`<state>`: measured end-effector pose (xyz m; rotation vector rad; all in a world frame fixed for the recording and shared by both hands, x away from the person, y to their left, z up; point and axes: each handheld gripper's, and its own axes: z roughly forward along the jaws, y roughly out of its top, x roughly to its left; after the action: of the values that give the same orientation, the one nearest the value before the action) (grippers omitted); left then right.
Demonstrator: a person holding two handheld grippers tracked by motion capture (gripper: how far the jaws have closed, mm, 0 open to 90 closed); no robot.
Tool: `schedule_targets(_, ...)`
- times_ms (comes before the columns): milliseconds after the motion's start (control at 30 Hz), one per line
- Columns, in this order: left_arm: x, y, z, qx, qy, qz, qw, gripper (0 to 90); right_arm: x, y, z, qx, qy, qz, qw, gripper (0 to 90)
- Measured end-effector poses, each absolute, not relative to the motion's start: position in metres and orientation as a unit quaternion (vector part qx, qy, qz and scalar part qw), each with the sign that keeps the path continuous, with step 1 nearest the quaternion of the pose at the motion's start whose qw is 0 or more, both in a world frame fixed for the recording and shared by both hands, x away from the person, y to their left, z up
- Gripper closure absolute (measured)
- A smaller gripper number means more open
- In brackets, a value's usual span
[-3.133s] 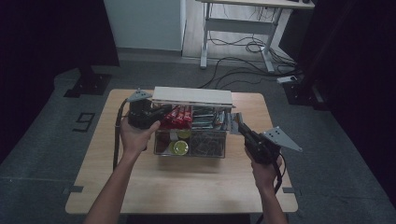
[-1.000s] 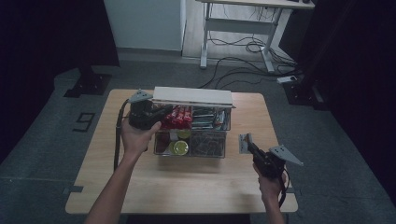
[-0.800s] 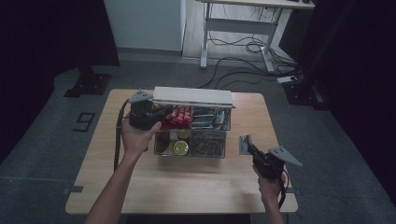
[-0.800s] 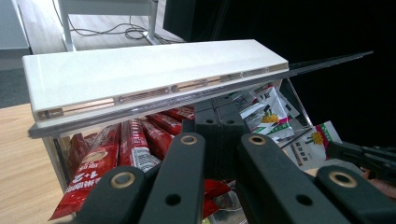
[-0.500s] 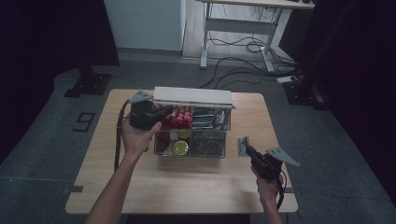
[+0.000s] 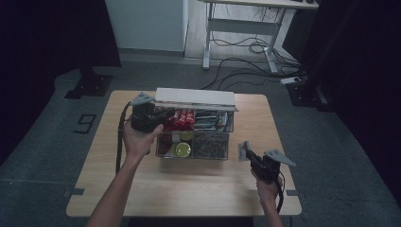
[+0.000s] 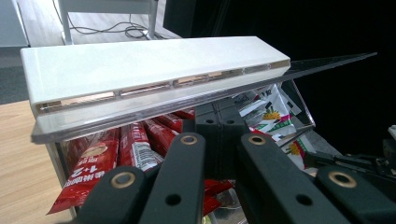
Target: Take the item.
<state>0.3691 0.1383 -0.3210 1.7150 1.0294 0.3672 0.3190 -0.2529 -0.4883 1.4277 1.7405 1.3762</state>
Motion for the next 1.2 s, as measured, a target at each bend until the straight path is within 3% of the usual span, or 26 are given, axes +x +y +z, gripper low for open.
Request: schedule_targets(1200,0.369,0.136,-0.323,0.720,0.430,0.153,0.523,90.0,0.332,-0.265,-0.518,0.554,0.642,0.476,0.233,88.7)
